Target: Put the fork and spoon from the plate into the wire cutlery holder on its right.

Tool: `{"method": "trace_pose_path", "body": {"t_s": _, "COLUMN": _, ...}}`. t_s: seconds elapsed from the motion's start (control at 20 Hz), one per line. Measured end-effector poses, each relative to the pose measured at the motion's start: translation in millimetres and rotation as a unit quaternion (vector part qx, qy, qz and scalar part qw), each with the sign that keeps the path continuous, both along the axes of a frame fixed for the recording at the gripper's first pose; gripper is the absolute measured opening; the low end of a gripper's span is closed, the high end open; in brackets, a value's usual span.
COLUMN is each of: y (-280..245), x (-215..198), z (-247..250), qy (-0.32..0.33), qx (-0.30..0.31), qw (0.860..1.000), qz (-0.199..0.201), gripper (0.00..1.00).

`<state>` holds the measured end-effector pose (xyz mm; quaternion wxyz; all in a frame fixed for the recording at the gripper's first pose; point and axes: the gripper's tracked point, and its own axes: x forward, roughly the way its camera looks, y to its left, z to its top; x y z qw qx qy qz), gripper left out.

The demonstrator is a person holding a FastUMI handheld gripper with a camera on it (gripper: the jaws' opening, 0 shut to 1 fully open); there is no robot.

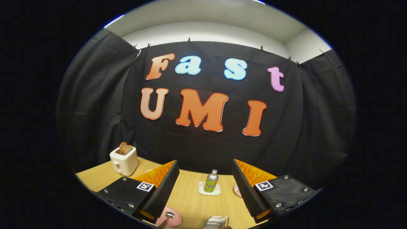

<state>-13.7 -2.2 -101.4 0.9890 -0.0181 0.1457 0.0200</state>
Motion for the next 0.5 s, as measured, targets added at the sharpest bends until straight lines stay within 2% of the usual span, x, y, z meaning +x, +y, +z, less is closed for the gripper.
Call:
{"method": "trace_pose_path", "body": {"t_s": 0.15, "y": 29.0, "x": -10.6, "z": -55.7, "qy": 0.084, "qx": 0.002, "qw": 0.996, "qz": 0.040, "gripper": 0.99}}
{"method": "trace_pose_path", "body": {"t_s": 0.25, "y": 52.9, "x": -25.8, "z": -94.7, "qy": 0.144, "qx": 0.003, "qw": 0.987, "qz": 0.074, "gripper": 0.98}}
{"method": "trace_pose_path", "body": {"t_s": 0.4, "y": 78.9, "x": -48.5, "z": -147.4, "qy": 0.236, "qx": 0.010, "qw": 0.966, "qz": 0.103, "gripper": 0.98}}
{"method": "trace_pose_path", "body": {"t_s": 0.5, "y": 90.6, "x": -66.5, "z": -184.7, "qy": 0.306, "qx": 0.023, "qw": 0.946, "qz": 0.106, "gripper": 0.98}}
